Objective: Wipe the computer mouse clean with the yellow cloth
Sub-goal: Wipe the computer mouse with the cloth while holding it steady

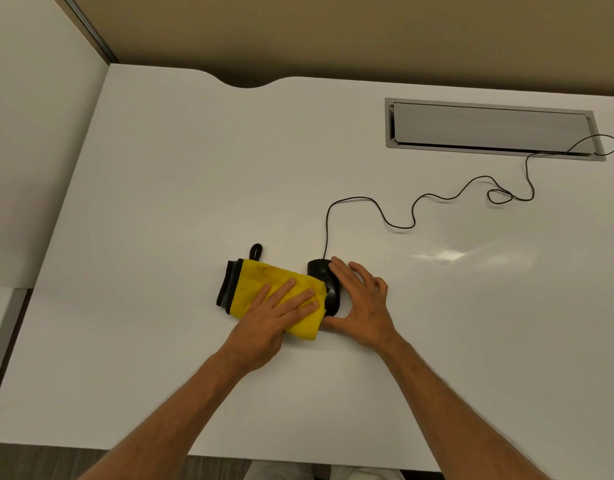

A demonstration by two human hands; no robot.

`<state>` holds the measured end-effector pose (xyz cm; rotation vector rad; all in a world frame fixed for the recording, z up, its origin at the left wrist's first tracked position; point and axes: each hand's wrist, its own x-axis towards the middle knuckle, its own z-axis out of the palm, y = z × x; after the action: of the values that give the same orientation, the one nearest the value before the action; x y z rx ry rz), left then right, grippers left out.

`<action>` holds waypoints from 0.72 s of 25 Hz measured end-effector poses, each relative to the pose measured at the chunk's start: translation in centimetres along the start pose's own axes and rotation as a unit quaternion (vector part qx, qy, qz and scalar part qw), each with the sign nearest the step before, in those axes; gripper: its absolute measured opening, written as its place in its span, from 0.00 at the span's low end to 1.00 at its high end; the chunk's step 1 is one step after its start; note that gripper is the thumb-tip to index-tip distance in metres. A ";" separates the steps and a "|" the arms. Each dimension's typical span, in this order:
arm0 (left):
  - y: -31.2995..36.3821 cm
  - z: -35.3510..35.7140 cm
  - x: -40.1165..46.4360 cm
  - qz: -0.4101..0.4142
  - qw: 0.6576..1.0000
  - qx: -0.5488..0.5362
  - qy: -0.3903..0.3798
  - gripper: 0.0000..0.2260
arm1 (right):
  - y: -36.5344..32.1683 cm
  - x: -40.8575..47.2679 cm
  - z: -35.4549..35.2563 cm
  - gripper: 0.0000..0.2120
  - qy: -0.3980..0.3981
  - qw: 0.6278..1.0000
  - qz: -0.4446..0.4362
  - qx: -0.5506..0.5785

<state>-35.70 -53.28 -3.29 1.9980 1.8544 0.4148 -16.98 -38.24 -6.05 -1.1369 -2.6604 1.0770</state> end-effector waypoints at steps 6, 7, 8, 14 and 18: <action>0.9 -0.5 0.4 -0.135 0.972 -0.121 0.146 0.37 | 0.0 -0.1 -0.1 0.51 -0.002 1.000 -0.003 -0.009; 1.1 -0.8 1.7 -0.168 0.961 -0.140 0.172 0.36 | -0.1 -0.1 -0.3 0.52 -0.003 1.000 -0.002 -0.008; 1.3 -1.2 3.3 -0.196 0.956 -0.141 0.169 0.35 | -0.1 -0.2 -0.4 0.52 -0.004 1.000 0.003 -0.003; 1.4 0.4 6.2 -0.189 0.982 0.022 -0.007 0.37 | -0.5 -0.2 -0.7 0.55 -0.009 0.999 0.040 0.024; 0.8 0.4 4.1 -0.119 0.992 0.020 0.043 0.38 | -0.5 0.0 -0.8 0.57 -0.011 0.999 0.042 0.021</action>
<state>-34.48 -49.32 -3.44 1.7795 2.1387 0.4039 -17.06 -38.07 -5.14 -1.2451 -2.6148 1.1603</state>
